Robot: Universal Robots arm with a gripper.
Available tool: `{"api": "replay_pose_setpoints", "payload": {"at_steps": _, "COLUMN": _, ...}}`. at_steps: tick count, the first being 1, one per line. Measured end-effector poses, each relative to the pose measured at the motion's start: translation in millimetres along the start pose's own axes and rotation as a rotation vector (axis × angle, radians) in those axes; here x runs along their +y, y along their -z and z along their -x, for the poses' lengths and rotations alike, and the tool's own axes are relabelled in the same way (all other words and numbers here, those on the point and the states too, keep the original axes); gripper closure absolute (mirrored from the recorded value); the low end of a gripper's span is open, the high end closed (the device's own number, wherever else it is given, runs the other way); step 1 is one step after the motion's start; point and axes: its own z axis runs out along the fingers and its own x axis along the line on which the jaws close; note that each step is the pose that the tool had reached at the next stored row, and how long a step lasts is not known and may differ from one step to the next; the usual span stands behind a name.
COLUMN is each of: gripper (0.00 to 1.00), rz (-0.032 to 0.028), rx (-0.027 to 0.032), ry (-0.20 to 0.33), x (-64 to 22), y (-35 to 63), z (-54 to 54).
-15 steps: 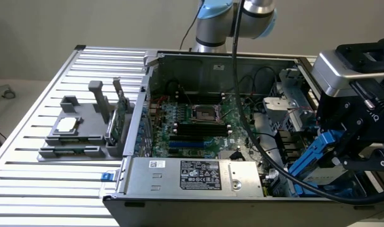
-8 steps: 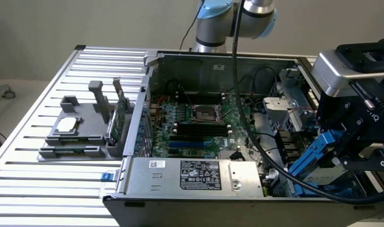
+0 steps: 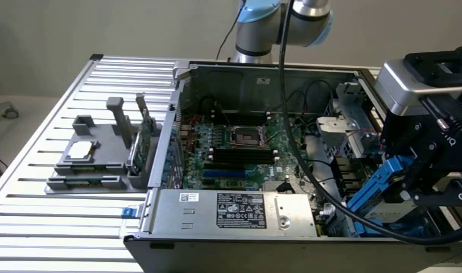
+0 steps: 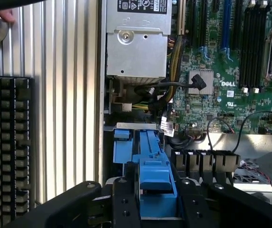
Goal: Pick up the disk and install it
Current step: 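Insert the disk into the insertion slot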
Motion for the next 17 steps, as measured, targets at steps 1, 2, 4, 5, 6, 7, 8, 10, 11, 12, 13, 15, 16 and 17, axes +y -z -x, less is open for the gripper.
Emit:
{"api": "replay_pose_setpoints", "payload": {"at_steps": 1, "gripper": 0.60, "rz": 0.0000, "rx": -0.0001, "ry": -0.001, "x": 0.0, "y": 0.0, "z": 0.0}}
{"api": "replay_pose_setpoints", "payload": {"at_steps": 2, "gripper": 0.53, "rz": 0.0000, "rx": -0.0001, "ry": -0.003, "x": 0.0, "y": -0.1, "z": 0.0}}
{"api": "replay_pose_setpoints", "payload": {"at_steps": 4, "gripper": 0.47, "rz": 0.0000, "rx": -0.0002, "ry": -0.005, "x": 0.0, "y": -0.1, "z": 0.0}}
{"api": "replay_pose_setpoints", "payload": {"at_steps": 5, "gripper": 0.47, "rz": -0.0001, "rx": -0.0002, "ry": -0.006, "x": 0.0, "y": -0.1, "z": 0.0}}
{"api": "replay_pose_setpoints", "payload": {"at_steps": 6, "gripper": 0.47, "rz": -0.0002, "rx": -0.0001, "ry": -0.008, "x": 0.0, "y": -0.1, "z": 0.0}}
{"api": "replay_pose_setpoints", "payload": {"at_steps": 7, "gripper": 0.47, "rz": -0.0002, "rx": -0.0002, "ry": -0.009, "x": 0.0, "y": -0.2, "z": 0.0}}
{"api": "replay_pose_setpoints", "payload": {"at_steps": 8, "gripper": 0.47, "rz": -0.0002, "rx": -0.0002, "ry": -0.010, "x": 0.0, "y": -0.2, "z": 0.0}}
{"api": "replay_pose_setpoints", "payload": {"at_steps": 10, "gripper": 0.47, "rz": -0.0002, "rx": -0.0002, "ry": -0.010, "x": 0.0, "y": -0.2, "z": 0.0}}
{"api": "replay_pose_setpoints", "payload": {"at_steps": 11, "gripper": 0.47, "rz": -0.0002, "rx": -0.0002, "ry": -0.010, "x": 0.0, "y": -0.2, "z": 0.0}}
{"api": "replay_pose_setpoints", "payload": {"at_steps": 12, "gripper": 0.47, "rz": -0.0002, "rx": -0.0003, "ry": -0.010, "x": 0.0, "y": -0.2, "z": 0.0}}
{"api": "replay_pose_setpoints", "payload": {"at_steps": 13, "gripper": 0.47, "rz": -0.0002, "rx": -0.0005, "ry": -0.010, "x": 0.0, "y": -0.1, "z": 0.0}}
{"api": "replay_pose_setpoints", "payload": {"at_steps": 15, "gripper": 0.56, "rz": -0.0002, "rx": -0.0004, "ry": -0.010, "x": 0.0, "y": 1.0, "z": 0.0}}
{"api": "replay_pose_setpoints", "payload": {"at_steps": 16, "gripper": 0.56, "rz": -0.0002, "rx": -0.0003, "ry": -0.010, "x": 0.0, "y": 1.9, "z": 0.1}}
{"api": "replay_pose_setpoints", "payload": {"at_steps": 17, "gripper": 0.62, "rz": -0.0003, "rx": -0.0002, "ry": -0.010, "x": 0.0, "y": 2.8, "z": 0.1}}
